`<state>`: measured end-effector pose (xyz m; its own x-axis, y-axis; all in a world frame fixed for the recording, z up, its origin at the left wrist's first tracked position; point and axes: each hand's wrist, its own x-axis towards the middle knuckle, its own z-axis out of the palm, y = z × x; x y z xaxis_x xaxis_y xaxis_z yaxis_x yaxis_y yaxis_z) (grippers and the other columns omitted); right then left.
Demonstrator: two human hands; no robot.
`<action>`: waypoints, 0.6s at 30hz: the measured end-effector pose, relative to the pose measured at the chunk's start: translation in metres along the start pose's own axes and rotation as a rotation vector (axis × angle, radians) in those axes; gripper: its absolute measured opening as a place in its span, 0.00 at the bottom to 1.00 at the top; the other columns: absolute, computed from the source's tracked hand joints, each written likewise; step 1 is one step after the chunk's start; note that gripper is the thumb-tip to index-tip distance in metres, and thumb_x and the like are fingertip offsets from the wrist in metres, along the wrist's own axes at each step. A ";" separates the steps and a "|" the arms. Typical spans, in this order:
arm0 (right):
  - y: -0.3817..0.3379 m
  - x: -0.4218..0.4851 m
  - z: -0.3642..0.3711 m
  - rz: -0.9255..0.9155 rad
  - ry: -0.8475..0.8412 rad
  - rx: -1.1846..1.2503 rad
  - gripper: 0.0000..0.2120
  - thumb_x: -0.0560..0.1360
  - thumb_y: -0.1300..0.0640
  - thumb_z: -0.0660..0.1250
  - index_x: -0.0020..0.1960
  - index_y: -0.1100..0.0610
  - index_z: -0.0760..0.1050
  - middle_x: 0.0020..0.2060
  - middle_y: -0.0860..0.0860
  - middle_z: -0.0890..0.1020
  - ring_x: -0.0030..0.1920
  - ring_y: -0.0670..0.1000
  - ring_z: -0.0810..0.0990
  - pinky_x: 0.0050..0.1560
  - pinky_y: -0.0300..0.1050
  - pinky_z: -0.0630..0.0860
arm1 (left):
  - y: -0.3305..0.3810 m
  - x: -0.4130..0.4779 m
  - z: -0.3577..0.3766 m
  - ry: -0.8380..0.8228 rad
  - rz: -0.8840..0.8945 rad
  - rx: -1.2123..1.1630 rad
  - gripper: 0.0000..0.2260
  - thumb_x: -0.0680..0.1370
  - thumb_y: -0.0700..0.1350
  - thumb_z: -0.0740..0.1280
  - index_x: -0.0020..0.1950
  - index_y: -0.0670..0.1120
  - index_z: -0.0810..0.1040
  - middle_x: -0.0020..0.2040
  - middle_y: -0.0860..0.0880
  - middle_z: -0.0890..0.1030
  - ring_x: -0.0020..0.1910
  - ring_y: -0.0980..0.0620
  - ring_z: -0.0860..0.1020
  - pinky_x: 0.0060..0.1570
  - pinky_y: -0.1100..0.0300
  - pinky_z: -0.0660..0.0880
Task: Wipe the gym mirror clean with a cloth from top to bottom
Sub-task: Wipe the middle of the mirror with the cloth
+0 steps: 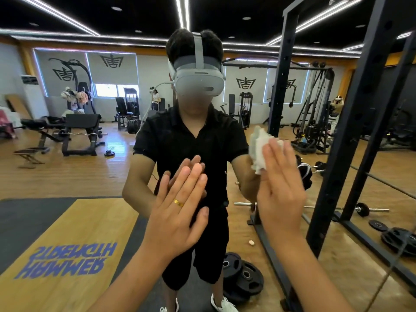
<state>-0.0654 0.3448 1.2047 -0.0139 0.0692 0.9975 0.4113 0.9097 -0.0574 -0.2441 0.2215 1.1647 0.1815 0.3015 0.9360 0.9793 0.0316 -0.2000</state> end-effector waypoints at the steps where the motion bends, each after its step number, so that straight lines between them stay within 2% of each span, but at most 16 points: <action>1: -0.001 0.000 0.000 0.032 0.015 0.012 0.17 0.85 0.64 0.61 0.73 0.65 0.70 0.73 0.56 0.71 0.77 0.62 0.67 0.72 0.66 0.72 | -0.006 -0.005 -0.008 0.001 0.001 -0.027 0.28 0.82 0.46 0.62 0.81 0.41 0.60 0.81 0.42 0.63 0.82 0.44 0.58 0.79 0.38 0.55; 4: -0.010 -0.001 0.009 0.123 0.084 0.035 0.18 0.85 0.64 0.61 0.74 0.64 0.69 0.73 0.56 0.72 0.77 0.61 0.66 0.72 0.66 0.71 | -0.039 -0.028 -0.035 0.038 -0.016 0.042 0.28 0.81 0.46 0.62 0.81 0.41 0.61 0.80 0.42 0.63 0.82 0.43 0.58 0.79 0.39 0.52; 7: -0.036 -0.002 0.023 0.273 0.185 0.042 0.19 0.83 0.66 0.63 0.73 0.64 0.72 0.73 0.56 0.73 0.77 0.60 0.67 0.73 0.65 0.71 | -0.079 -0.046 -0.051 0.062 -0.090 0.179 0.28 0.82 0.48 0.61 0.80 0.40 0.62 0.83 0.45 0.58 0.82 0.43 0.58 0.79 0.39 0.50; 9: -0.064 -0.004 0.032 0.342 0.174 0.071 0.20 0.82 0.67 0.65 0.74 0.64 0.72 0.75 0.55 0.72 0.78 0.59 0.66 0.77 0.58 0.68 | -0.096 -0.053 -0.051 0.048 -0.091 0.231 0.28 0.83 0.50 0.60 0.81 0.41 0.61 0.84 0.47 0.55 0.82 0.44 0.57 0.79 0.38 0.50; 11: -0.093 -0.009 0.042 0.280 0.081 0.077 0.21 0.81 0.66 0.66 0.74 0.64 0.72 0.75 0.56 0.72 0.79 0.58 0.64 0.80 0.47 0.62 | -0.102 -0.057 -0.048 0.051 -0.066 0.267 0.29 0.83 0.50 0.60 0.83 0.43 0.59 0.84 0.48 0.54 0.83 0.45 0.55 0.80 0.41 0.49; 12: -0.103 -0.013 0.045 0.212 0.030 0.076 0.22 0.81 0.66 0.66 0.74 0.64 0.71 0.74 0.57 0.72 0.79 0.58 0.64 0.80 0.45 0.60 | -0.104 -0.059 -0.046 0.059 -0.060 0.275 0.30 0.82 0.50 0.60 0.83 0.43 0.58 0.84 0.47 0.55 0.83 0.45 0.56 0.80 0.41 0.48; 16: -0.100 -0.021 0.042 0.013 -0.097 0.095 0.22 0.81 0.64 0.68 0.73 0.65 0.70 0.73 0.59 0.74 0.78 0.60 0.66 0.76 0.56 0.68 | -0.106 -0.061 -0.044 0.074 -0.053 0.253 0.30 0.82 0.49 0.62 0.82 0.43 0.59 0.84 0.47 0.56 0.82 0.44 0.57 0.79 0.40 0.51; 18: -0.091 -0.019 0.035 -0.037 -0.125 0.057 0.21 0.81 0.65 0.68 0.73 0.65 0.71 0.73 0.58 0.74 0.77 0.60 0.68 0.74 0.56 0.71 | -0.106 -0.061 -0.044 0.064 -0.056 0.243 0.29 0.83 0.49 0.61 0.83 0.43 0.59 0.84 0.46 0.57 0.82 0.44 0.57 0.78 0.39 0.52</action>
<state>-0.1342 0.2748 1.1893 -0.1436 0.0822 0.9862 0.3562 0.9340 -0.0259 -0.3549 0.1575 1.1414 0.1402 0.2323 0.9625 0.9390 0.2771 -0.2037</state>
